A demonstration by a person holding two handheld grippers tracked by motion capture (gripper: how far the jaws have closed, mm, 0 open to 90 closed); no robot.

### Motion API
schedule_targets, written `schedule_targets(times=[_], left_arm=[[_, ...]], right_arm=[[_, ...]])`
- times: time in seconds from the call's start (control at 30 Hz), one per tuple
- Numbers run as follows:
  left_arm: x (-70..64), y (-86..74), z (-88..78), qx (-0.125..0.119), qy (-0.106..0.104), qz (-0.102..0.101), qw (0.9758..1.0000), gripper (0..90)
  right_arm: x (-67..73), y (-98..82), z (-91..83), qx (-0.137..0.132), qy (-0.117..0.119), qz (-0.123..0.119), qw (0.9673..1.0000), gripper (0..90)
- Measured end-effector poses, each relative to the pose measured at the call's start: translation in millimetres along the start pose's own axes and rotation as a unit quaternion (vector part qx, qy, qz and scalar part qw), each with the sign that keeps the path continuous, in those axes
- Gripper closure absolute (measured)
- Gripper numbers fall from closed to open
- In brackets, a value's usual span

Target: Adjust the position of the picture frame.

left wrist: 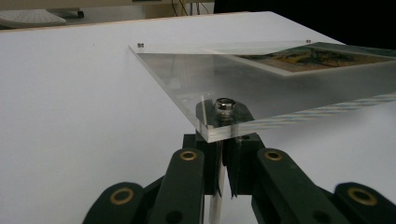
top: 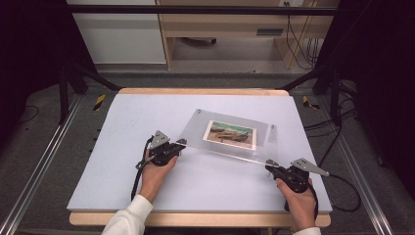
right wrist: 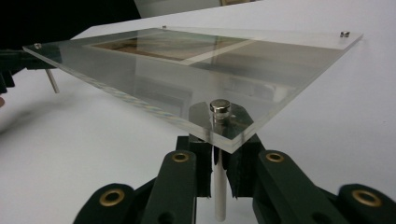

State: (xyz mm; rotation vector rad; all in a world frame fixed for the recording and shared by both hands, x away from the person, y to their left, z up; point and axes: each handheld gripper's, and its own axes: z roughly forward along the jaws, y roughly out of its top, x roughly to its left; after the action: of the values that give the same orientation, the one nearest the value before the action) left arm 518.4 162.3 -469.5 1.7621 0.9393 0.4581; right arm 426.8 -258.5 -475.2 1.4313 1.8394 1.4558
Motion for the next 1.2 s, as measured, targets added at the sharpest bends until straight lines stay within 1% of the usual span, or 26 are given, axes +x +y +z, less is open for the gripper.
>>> schedule_targets(times=[0.07,0.1,0.13,0.2,0.23,0.27,0.33,0.37,0.43,0.47,0.53,0.6,0.63,0.67,0.73,0.8,0.87,1.0,1.17,1.2], left_arm=[[-0.2,0.9,-0.2,0.002,0.001,-0.002,1.0000,83.6],[-0.9,2.6,-0.4,0.004,0.003,-0.003,1.0000,83.7],[-0.9,2.6,-0.4,0.004,0.003,-0.003,1.0000,83.7],[-1.1,4.5,-0.6,0.004,0.003,-0.003,1.0000,83.7],[-1.3,5.9,-0.5,0.006,0.002,-0.003,1.0000,83.7],[-1.3,5.9,-0.5,0.006,0.002,-0.003,1.0000,83.7],[-2.6,7.3,0.1,0.008,0.002,-0.001,1.0000,83.7],[-2.8,7.8,0.4,0.011,0.002,-0.001,0.9999,83.5],[-1.5,8.6,1.1,0.012,-0.002,-0.006,0.9999,83.2],[-0.6,8.8,2.2,0.015,-0.005,-0.010,0.9998,78.6],[-0.8,9.5,4.5,0.017,-0.005,-0.008,0.9998,77.7],[-2.1,10.3,4.8,0.017,-0.006,-0.006,0.9998,79.1],[-3.2,10.5,4.5,0.017,0.000,-0.002,0.9998,80.6],[-3.4,10.6,4.3,0.018,0.004,0.000,0.9998,82.3],[-2.9,10.5,4.3,0.021,0.002,-0.003,0.9998,83.4],[-3.4,11.2,3.9,0.021,0.004,0.003,0.9998,83.8],[-3.8,12.6,2.6,0.017,0.000,0.006,0.9998,84.1],[-7.8,16.4,-4.2,0.004,-0.003,0.008,1.0000,84.2],[-9.8,21.6,-18.9,-0.014,-0.005,0.000,0.9999,84.0],[-9.3,22.2,-22.3,-0.014,-0.004,-0.001,0.9999,84.0]], right_arm=[[1.6,0.7,0.2,-0.004,-0.003,-0.003,1.0000,77.9],[2.8,2.0,-0.2,-0.006,-0.010,-0.015,0.9998,77.6],[2.8,2.0,-0.2,-0.006,-0.010,-0.015,0.9998,77.6],[2.7,3.3,-1.5,-0.013,-0.012,-0.012,0.9998,79.9],[1.9,4.3,-2.5,-0.017,-0.016,-0.013,0.9997,83.4],[1.9,4.3,-2.5,-0.017,-0.016,-0.013,0.9997,83.4],[0.9,5.2,-2.9,-0.019,-0.019,-0.006,0.9996,84.7],[-0.3,5.8,-2.5,-0.019,-0.017,0.002,0.9997,84.8],[-0.8,5.9,-2.6,-0.017,-0.017,0.003,0.9997,84.9],[-0.9,6.2,-2.7,-0.014,-0.016,0.005,0.9998,84.9],[-1.0,6.2,-2.6,-0.013,-0.015,0.006,0.9998,84.9],[-0.6,6.4,-2.7,-0.008,-0.016,0.013,0.9998,84.9],[-0.3,6.5,-2.7,-0.008,-0.017,0.014,0.9997,84.8],[-0.3,6.6,-2.7,-0.008,-0.017,0.014,0.9997,84.8],[-0.5,6.5,-2.6,-0.007,-0.017,0.012,0.9998,84.8],[-0.2,6.9,-2.7,-0.006,-0.018,0.012,0.9998,84.9],[0.1,8.2,-3.6,-0.006,-0.020,0.008,0.9997,85.1],[1.9,12.2,-7.2,-0.019,-0.028,-0.001,0.9994,85.1],[8.0,19.0,-12.7,-0.040,-0.026,-0.015,0.9988,85.1],[10.2,20.6,-13.5,-0.043,-0.026,-0.022,0.9985,85.0]])
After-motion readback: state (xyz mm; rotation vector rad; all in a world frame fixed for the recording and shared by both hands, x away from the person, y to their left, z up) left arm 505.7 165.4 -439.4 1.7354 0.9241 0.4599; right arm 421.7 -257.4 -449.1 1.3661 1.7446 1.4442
